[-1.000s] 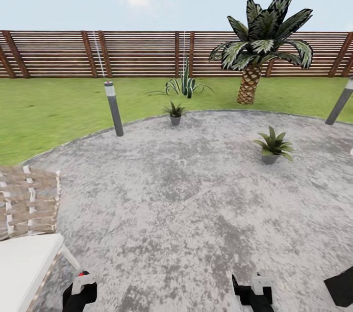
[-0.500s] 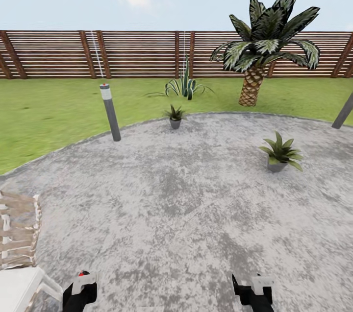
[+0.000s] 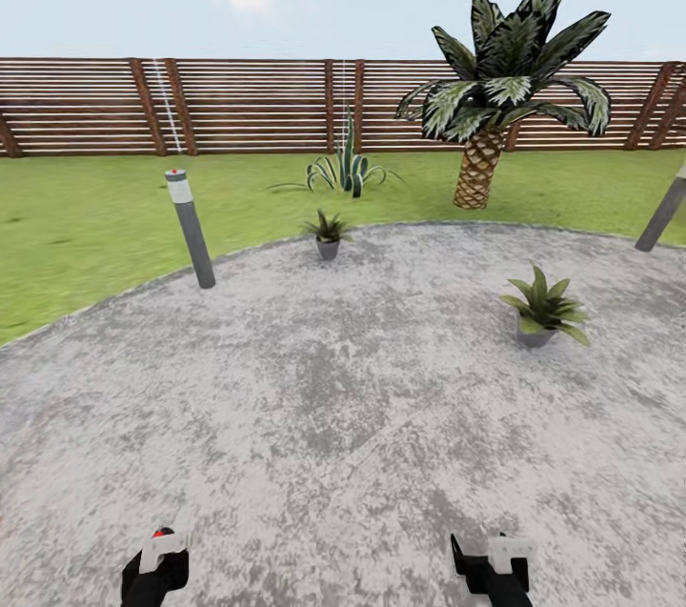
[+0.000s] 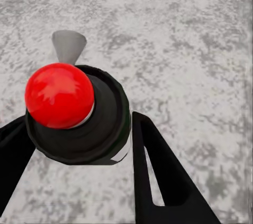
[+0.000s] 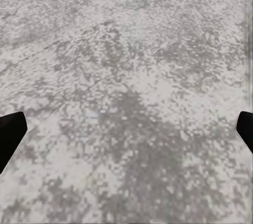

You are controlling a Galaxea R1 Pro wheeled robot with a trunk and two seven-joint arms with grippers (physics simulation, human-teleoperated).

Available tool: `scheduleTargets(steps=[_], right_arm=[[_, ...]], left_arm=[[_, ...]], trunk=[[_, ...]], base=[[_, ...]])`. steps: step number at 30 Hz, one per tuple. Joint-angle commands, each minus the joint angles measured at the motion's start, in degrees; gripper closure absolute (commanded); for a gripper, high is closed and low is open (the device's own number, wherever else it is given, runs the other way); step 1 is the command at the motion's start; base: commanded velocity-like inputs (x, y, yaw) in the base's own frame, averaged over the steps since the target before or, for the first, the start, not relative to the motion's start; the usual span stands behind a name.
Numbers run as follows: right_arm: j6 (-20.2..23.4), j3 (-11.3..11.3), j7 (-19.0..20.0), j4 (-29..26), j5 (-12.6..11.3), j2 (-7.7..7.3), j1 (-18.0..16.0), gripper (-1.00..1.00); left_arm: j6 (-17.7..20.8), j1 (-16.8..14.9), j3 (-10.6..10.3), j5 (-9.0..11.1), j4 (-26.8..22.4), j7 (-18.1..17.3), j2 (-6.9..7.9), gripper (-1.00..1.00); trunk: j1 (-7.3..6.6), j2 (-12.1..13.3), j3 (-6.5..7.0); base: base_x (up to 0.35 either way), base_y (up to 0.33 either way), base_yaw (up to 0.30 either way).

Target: Pick up the pesticide atomizer in the garden and spray insectifuge to fully cover both potted plants in the garden.

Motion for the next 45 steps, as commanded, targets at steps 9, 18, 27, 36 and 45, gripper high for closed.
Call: scheduleTargets(steps=[9,18,27,36,45], right_arm=[[-0.18,0.02,-0.01,0.04,0.02,0.0,-0.04,-1.0],[-0.18,0.02,-0.01,0.03,0.02,0.0,-0.01,-1.0],[-0.18,0.02,-0.01,0.03,0.02,0.0,-0.06,-1.0],[-0.18,0.02,-0.01,0.11,0.02,0.0,-0.03,-1.0],[-0.18,0.02,-0.01,0.08,0.02,0.0,-0.02,-1.0]], left_arm=[[-0.23,0.01,-0.08,0.4,0.02,-0.01,0.01,1.0],[-0.26,0.01,-0.08,0.41,0.02,-0.01,0.01,1.0],[-0.2,0.0,-0.08,0.44,0.02,-0.01,0.04,1.0],[-0.17,-0.01,-0.08,0.41,0.02,-0.01,0.02,1.0],[-0.17,0.02,-0.08,0.43,0.02,-0.01,0.05,1.0]], trunk=[[0.02,-0.02,-0.05],[0.02,-0.02,-0.05],[0.02,-0.02,-0.05],[0.02,-0.02,-0.05],[0.02,-0.02,-0.05]], base=[[0.338,0.0,-0.288],[0.337,0.0,-0.297],[0.337,0.0,-0.297],[0.338,0.0,-0.296],[0.337,0.0,-0.297]])
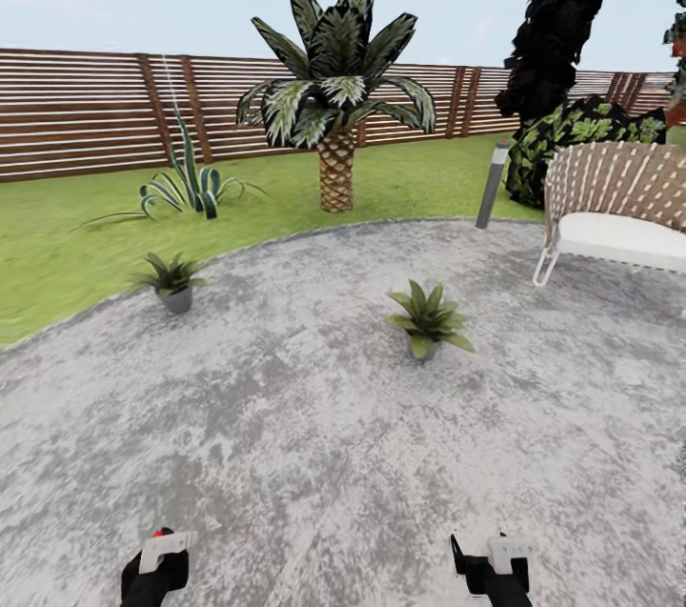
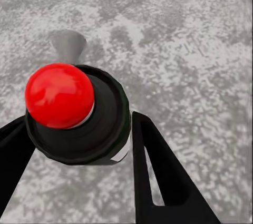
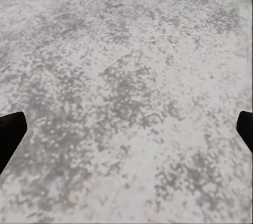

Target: Pick up the pesticide atomizer in the garden and spray insectifuge to fully cover both potted plants in the garden.

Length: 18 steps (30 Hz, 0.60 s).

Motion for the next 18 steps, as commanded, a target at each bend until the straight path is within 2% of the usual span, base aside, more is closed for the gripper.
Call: scheduleTargets(steps=[1,7,18], right_arm=[[-0.18,0.02,-0.01,0.03,0.02,0.0,-0.06,-1.0],[-0.18,0.02,-0.01,0.08,0.02,0.0,-0.05,-1.0],[-0.18,0.02,-0.01,0.07,0.02,0.0,-0.06,-1.0]], left_arm=[[-0.18,-0.02,-0.08,0.42,0.02,-0.03,-0.01,1.0],[-0.17,-0.04,-0.08,0.44,0.02,-0.03,0.02,1.0],[-0.23,-0.02,-0.08,0.42,0.02,-0.06,0.02,1.0]], trunk=[[0.02,-0.02,-0.05],[0.02,-0.02,-0.05],[0.02,-0.02,-0.05]], base=[[0.338,0.0,-0.297],[0.338,0.025,-0.297],[0.338,0.103,-0.297]])
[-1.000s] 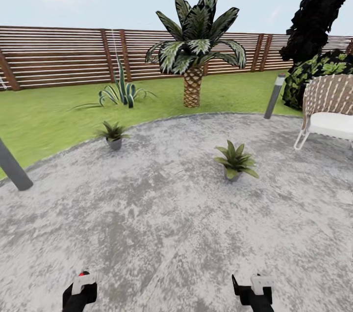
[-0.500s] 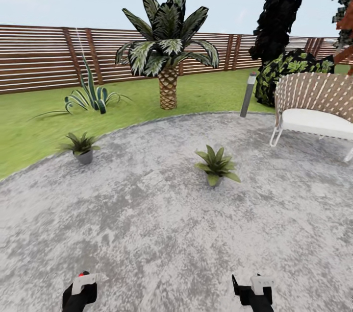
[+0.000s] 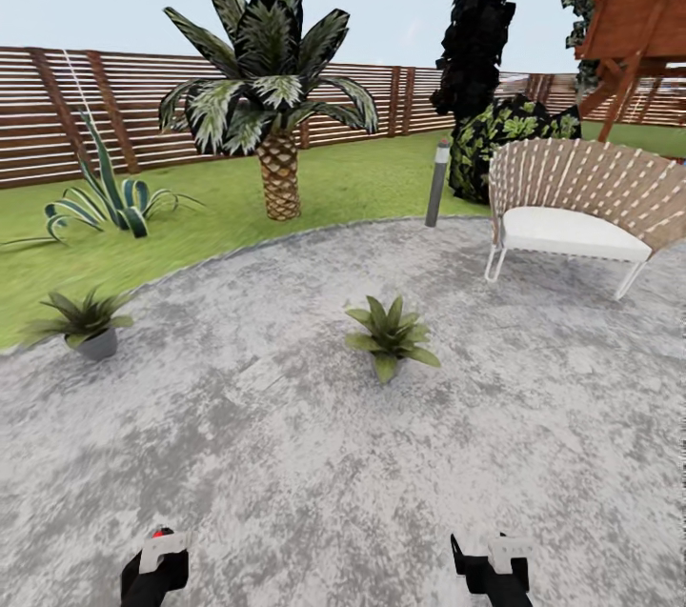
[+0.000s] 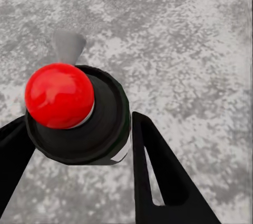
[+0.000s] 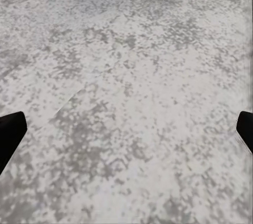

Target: Pick up the pesticide atomizer in the garden and spray insectifuge to fully cover both potted plants in the garden.

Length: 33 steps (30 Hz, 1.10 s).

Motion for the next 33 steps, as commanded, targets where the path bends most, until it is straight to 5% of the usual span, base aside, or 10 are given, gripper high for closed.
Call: scheduleTargets(steps=[1,18,33], right_arm=[[-0.18,0.02,-0.01,0.06,0.02,0.0,-0.06,-1.0],[-0.18,0.02,-0.01,0.07,0.02,0.0,0.0,-1.0],[-0.18,0.02,-0.01,0.05,0.02,0.0,0.0,-1.0]], left_arm=[[-0.17,0.01,-0.08,0.4,0.02,-0.04,0.0,1.0],[-0.23,0.05,-0.17,0.33,0.02,-0.13,-0.01,1.0],[-0.22,0.05,-0.17,0.35,0.02,-0.06,-0.02,1.0]], trunk=[[0.02,-0.02,-0.05],[0.02,-0.02,-0.05],[0.02,-0.02,-0.05]], base=[[0.337,0.087,-0.297],[0.283,0.169,-0.297],[0.025,0.094,-0.287]])
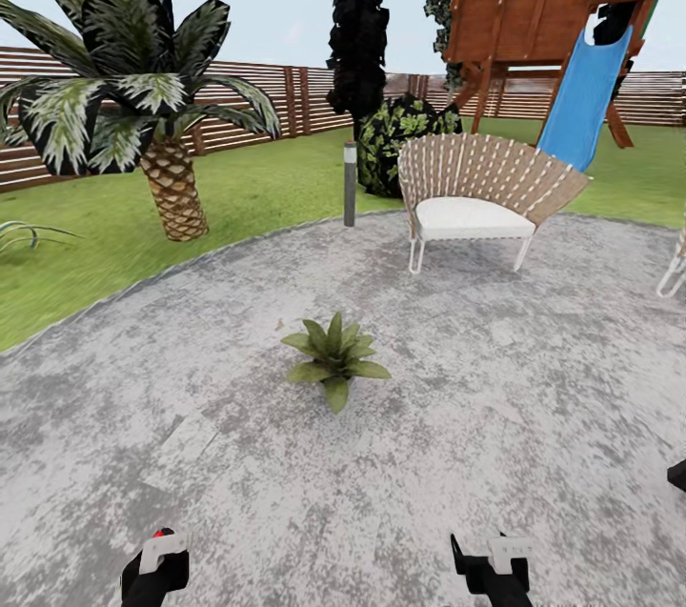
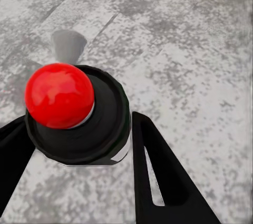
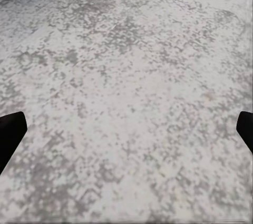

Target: Pick up the pesticide atomizer in the garden and spray insectifuge to fully cover both potted plants in the garden.

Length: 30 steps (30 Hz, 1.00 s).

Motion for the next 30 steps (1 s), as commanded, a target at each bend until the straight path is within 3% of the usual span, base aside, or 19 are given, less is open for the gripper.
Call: scheduleTargets(steps=[1,11,22,26,30], right_arm=[[-0.18,0.07,0.08,0.03,0.02,0.0,-0.04,-1.0],[-0.09,0.02,0.06,0.0,-0.04,0.04,-0.08,-1.0],[-0.02,0.16,0.3,-0.48,0.27,0.22,-0.1,-1.0],[0.16,1.97,0.54,-2.61,4.28,0.13,-0.05,-1.0],[0.36,5.65,0.91,-4.14,9.47,0.19,-1.05,-1.0]], left_arm=[[-0.16,-0.02,-0.06,0.38,0.02,-0.02,0.01,1.0],[-0.15,-0.02,0.01,0.36,0.02,-0.02,0.13,1.0],[0.47,-0.43,-0.44,0.14,-0.88,-0.22,0.23,1.0],[2.06,-0.87,-0.61,-1.51,-0.98,-1.62,1.73,1.0],[6.35,-0.99,-0.54,-5.33,-1.63,-8.19,3.36,1.0]], trunk=[[-0.01,-0.02,-0.04],[-0.01,-0.02,-0.04],[-0.01,-0.02,-0.04],[-0.01,-0.02,-0.04],[-0.01,-0.02,-0.04]], base=[[0.0,0.0,-0.077],[0.001,0.0,-0.011],[0.12,0.0,0.0],[0.001,0.0,0.0],[0.0,0.0,0.0]])
